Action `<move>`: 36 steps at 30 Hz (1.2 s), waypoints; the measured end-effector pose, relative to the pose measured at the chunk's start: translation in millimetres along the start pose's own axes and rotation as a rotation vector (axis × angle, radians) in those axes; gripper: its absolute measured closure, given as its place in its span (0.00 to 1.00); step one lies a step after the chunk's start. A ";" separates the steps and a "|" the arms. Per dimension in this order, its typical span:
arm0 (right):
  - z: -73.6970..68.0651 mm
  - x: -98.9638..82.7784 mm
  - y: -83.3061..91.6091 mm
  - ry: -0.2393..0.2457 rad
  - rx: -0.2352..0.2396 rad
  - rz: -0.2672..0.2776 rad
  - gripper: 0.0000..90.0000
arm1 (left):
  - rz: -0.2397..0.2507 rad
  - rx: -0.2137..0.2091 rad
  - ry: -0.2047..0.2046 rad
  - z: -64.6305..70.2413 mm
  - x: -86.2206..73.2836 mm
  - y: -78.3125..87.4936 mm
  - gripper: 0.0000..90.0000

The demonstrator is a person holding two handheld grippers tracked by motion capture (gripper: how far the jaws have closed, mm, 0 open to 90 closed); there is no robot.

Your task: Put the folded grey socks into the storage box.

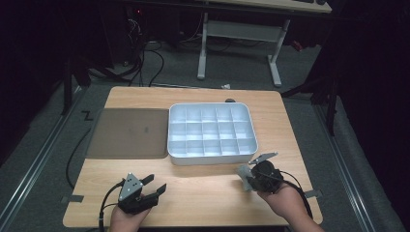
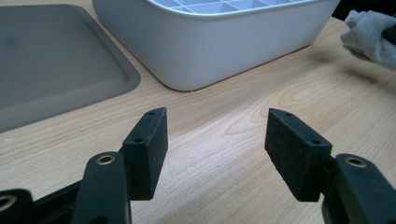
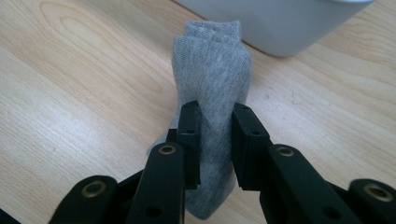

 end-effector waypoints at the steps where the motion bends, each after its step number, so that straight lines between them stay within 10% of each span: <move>1: 0.5 1.6 1.1 0.001 0.003 0.001 0.84 | 0.000 -0.001 0.002 0.0 -0.3 -0.3 0.44; 36: 15.7 80.1 41.5 -0.030 0.001 0.054 0.84 | -0.023 -0.046 0.010 2.9 -4.2 0.8 0.41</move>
Point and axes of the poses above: each handheld gripper's, and its own axes: y roughly backward along the jaws, x roughly out of its top, z roughly to its right, the point moved 6 cm from there along -y, roughly forward along the jaws, and after that the axes turned 15 degrees about -y, right-handed, at the moved point
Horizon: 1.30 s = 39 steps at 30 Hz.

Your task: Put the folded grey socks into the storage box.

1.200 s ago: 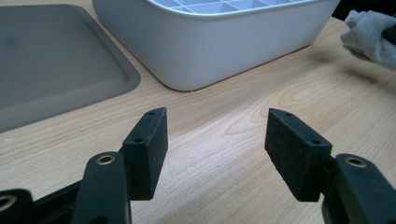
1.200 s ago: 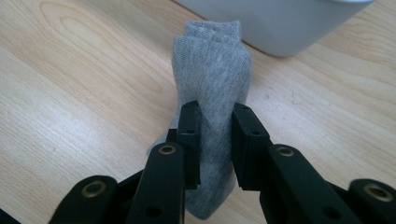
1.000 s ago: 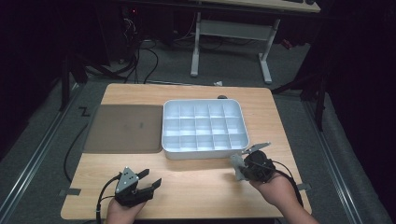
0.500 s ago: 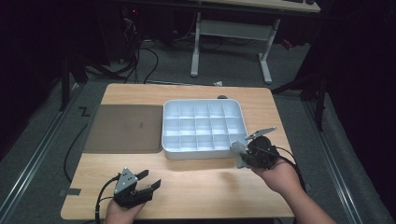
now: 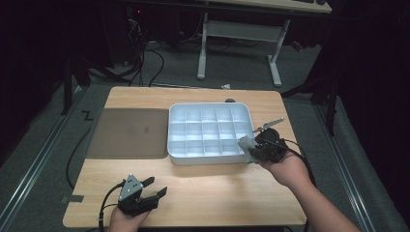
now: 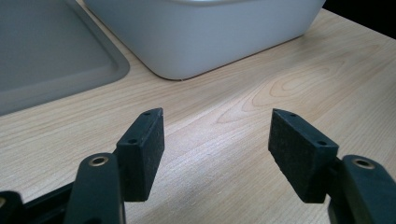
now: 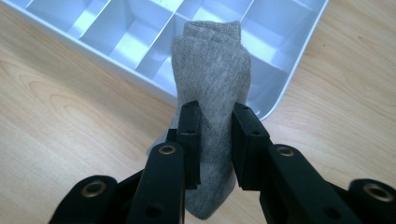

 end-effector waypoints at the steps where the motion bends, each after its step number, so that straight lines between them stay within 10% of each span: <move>1: 1.3 2.2 -0.3 -0.005 -0.004 -0.002 0.84 | -0.001 0.000 0.000 -0.2 0.0 -0.2 0.41; 39: 19.9 40.0 -52.1 -0.043 -0.077 -0.150 0.84 | -0.010 -0.035 -0.005 6.9 0.2 -7.0 0.41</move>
Point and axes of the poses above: each handheld gripper's, and its own axes: y roughly backward along the jaws, x roughly out of its top, z roughly to its right, the point moved 6 cm from there along -y, roughly forward along the jaws, and after that the axes turned 15 degrees about -y, right-handed, at the moved point
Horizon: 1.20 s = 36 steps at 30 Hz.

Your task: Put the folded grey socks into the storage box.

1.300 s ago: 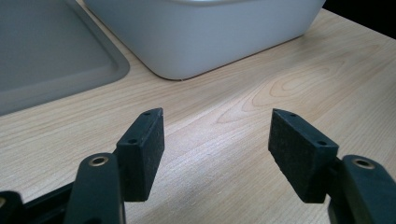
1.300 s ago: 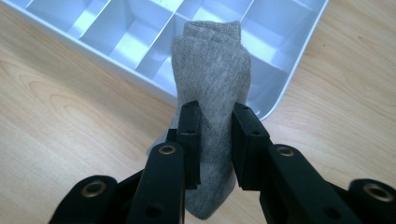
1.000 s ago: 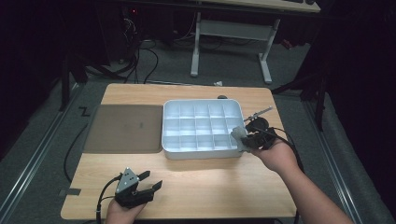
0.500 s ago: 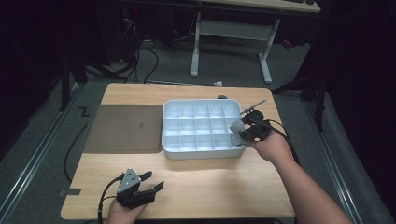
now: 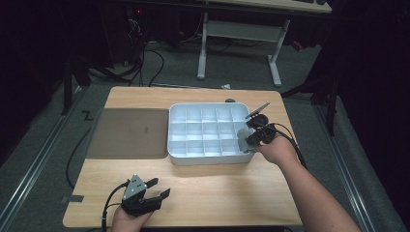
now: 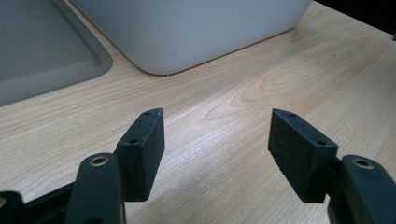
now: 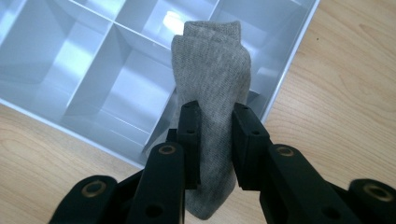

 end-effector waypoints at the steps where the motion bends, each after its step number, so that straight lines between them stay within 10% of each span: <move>1: 0.0 0.0 0.0 0.000 0.000 0.000 0.84 | 0.000 0.000 0.000 0.0 0.0 0.0 0.41; 36: -8.2 -7.9 -55.8 0.047 -0.080 -0.167 0.86 | -0.013 0.000 -0.002 -0.1 -1.8 -1.8 0.41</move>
Point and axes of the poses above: each handheld gripper's, and its own axes: y roughly backward along the jaws, x roughly out of its top, z roughly to its right, the point moved 6 cm from there along -y, roughly forward along the jaws, and after that the axes turned 15 degrees about -y, right-handed, at the moved point
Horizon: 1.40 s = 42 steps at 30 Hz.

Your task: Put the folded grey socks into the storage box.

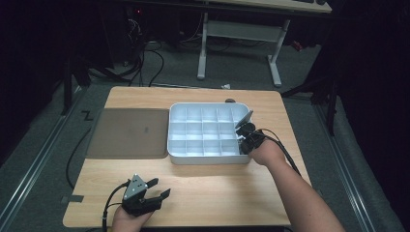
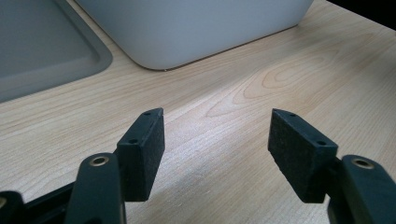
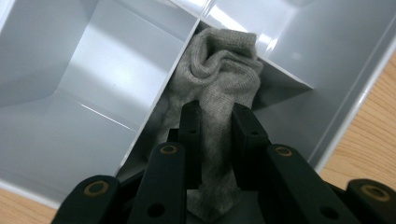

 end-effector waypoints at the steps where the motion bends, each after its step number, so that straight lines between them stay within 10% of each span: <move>1: 0.2 0.2 -0.1 0.000 0.000 -0.003 0.86 | 0.000 0.000 0.000 0.0 -0.1 -0.1 0.41; 21: 3.7 0.6 21.7 -0.025 0.059 0.017 0.74 | 0.000 0.000 0.002 0.7 0.7 0.0 0.42; 26: -0.2 10.6 34.2 -0.007 0.067 0.057 0.98 | -0.002 0.000 0.001 1.3 0.4 -0.8 0.42; 42: -6.4 22.6 -7.3 0.013 -0.014 -0.065 1.00 | -0.004 -0.008 0.004 1.4 -0.4 -0.6 0.42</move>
Point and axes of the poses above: each handheld gripper's, and its own axes: y roughly backward along the jaws, x roughly out of its top, z roughly to its right, the point moved 6 cm from there along -y, roughly forward along the jaws, and after that the axes turned 15 degrees about -y, right-handed, at the moved point
